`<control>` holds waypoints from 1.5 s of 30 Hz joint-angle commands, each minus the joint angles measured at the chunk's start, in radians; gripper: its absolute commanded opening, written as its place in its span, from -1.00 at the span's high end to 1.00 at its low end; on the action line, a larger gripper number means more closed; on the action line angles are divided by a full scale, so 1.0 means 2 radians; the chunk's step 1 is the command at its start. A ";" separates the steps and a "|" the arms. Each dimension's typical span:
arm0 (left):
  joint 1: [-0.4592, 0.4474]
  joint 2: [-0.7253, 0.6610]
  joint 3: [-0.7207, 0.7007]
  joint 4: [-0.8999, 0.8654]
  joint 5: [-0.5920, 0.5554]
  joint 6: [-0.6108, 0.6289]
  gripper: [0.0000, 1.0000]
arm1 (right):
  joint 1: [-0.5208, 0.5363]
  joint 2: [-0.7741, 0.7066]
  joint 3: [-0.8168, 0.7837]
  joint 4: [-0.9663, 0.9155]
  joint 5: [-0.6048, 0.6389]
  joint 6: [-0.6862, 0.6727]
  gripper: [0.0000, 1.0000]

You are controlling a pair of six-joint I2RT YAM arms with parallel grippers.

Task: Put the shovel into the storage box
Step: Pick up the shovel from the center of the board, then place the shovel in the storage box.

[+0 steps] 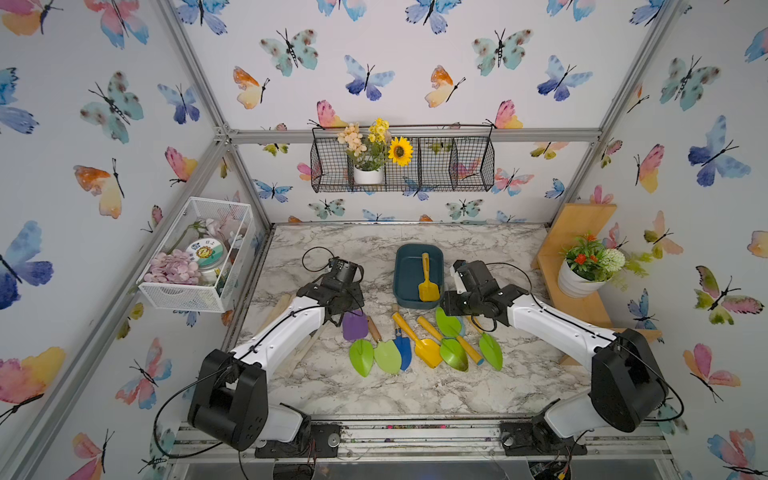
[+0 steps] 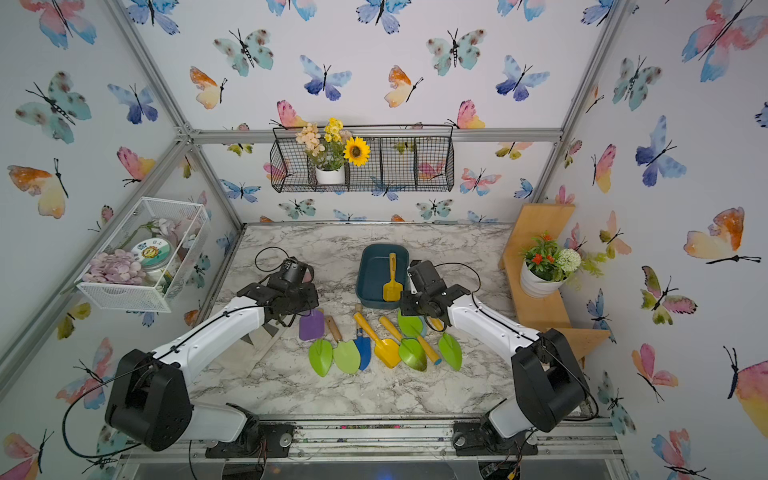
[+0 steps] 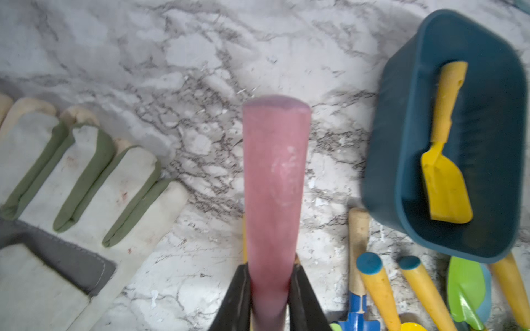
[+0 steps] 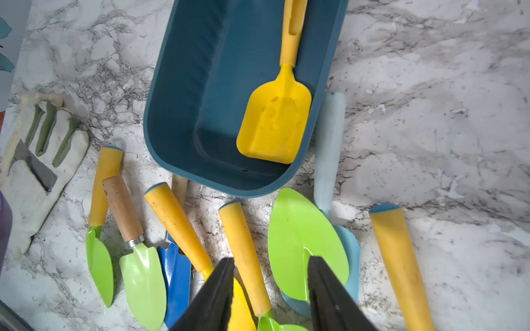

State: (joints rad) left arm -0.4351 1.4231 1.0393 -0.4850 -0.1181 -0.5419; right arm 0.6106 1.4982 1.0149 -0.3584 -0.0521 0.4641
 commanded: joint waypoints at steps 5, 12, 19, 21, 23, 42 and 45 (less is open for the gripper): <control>-0.034 0.070 0.101 -0.016 0.019 0.021 1.00 | 0.003 -0.025 -0.021 -0.009 0.027 0.010 0.04; -0.066 0.162 0.224 -0.029 0.028 0.039 1.00 | 0.003 -0.044 -0.038 -0.010 0.035 0.022 0.03; -0.082 0.252 0.328 -0.039 0.043 0.050 1.00 | 0.003 -0.062 -0.059 -0.009 0.040 0.030 0.02; -0.083 0.276 0.354 -0.038 0.047 0.055 1.00 | 0.003 -0.066 -0.061 -0.011 0.041 0.030 0.02; -0.085 0.307 0.384 -0.038 0.052 0.060 1.00 | 0.003 -0.069 -0.064 -0.013 0.043 0.031 0.02; -0.083 0.428 0.454 0.006 0.015 0.089 0.99 | 0.003 -0.077 -0.076 -0.016 0.041 0.041 0.02; -0.082 0.435 0.455 0.001 0.006 0.090 0.98 | 0.003 -0.077 -0.077 -0.016 0.041 0.042 0.02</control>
State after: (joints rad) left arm -0.6022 2.2723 1.9469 -0.5022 -0.0563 -0.3813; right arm 0.6106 1.3594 0.8730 -0.3740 0.0067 0.5350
